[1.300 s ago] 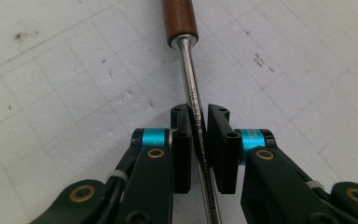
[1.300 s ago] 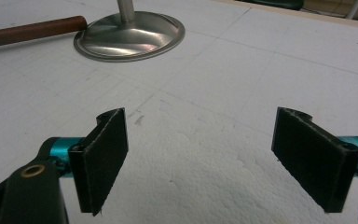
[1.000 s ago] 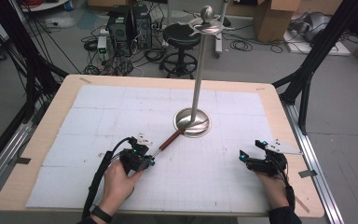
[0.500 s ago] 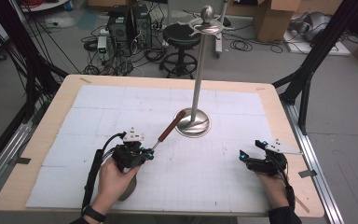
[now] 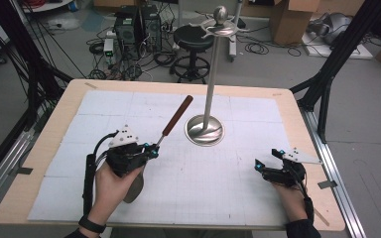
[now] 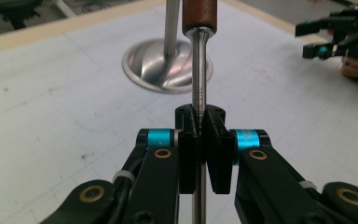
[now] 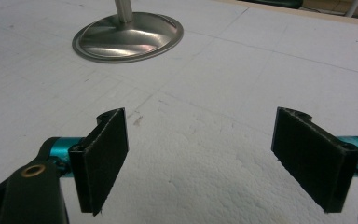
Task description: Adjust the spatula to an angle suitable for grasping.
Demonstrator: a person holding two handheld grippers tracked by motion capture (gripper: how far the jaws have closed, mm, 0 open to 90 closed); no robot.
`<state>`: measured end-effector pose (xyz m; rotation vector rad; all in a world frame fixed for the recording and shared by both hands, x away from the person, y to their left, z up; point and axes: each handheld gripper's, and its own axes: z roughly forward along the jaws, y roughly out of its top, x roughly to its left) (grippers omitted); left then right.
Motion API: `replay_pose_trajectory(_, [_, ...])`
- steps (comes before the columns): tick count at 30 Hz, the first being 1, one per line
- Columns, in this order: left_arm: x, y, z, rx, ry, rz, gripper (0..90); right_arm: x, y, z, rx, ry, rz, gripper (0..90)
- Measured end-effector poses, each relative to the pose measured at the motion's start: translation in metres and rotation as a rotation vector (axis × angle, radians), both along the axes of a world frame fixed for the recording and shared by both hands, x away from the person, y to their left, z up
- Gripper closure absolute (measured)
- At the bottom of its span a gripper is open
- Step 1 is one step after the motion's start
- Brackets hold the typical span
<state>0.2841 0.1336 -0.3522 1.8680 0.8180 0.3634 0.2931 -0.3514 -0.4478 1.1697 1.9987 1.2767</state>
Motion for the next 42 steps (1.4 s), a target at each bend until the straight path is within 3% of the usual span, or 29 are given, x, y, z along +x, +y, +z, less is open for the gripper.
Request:
replay_pose_trajectory(3, [-0.001,0.001,0.005,-0.023,-0.025,0.002,84.3,0.000,0.000,0.000,-0.001,-0.003,0.001,17.7])
replay_pose_trajectory(5, [-0.002,0.000,0.016,-0.042,-0.079,0.003,84.3,0.000,0.000,0.000,-0.005,0.001,0.000,17.7])
replay_pose_trajectory(17, [0.003,-0.007,0.048,-0.127,-0.199,-0.002,84.3,0.000,0.000,0.000,-0.002,0.003,0.000,17.8])
replay_pose_trajectory(18, [0.003,-0.009,0.055,-0.144,-0.224,0.000,84.3,0.001,0.000,0.000,-0.002,0.003,0.001,17.8])
replay_pose_trajectory(22, [0.006,-0.013,0.066,-0.155,-0.258,0.013,84.3,0.000,0.000,0.000,-0.002,0.004,-0.001,17.8])
replay_pose_trajectory(31, [0.016,-0.023,0.086,-0.165,-0.311,0.022,84.3,0.001,0.000,0.000,-0.004,0.002,0.002,17.9])
replay_pose_trajectory(42, [0.029,-0.035,0.092,-0.154,-0.316,0.034,84.3,0.000,0.001,0.000,-0.005,0.001,0.002,17.9])
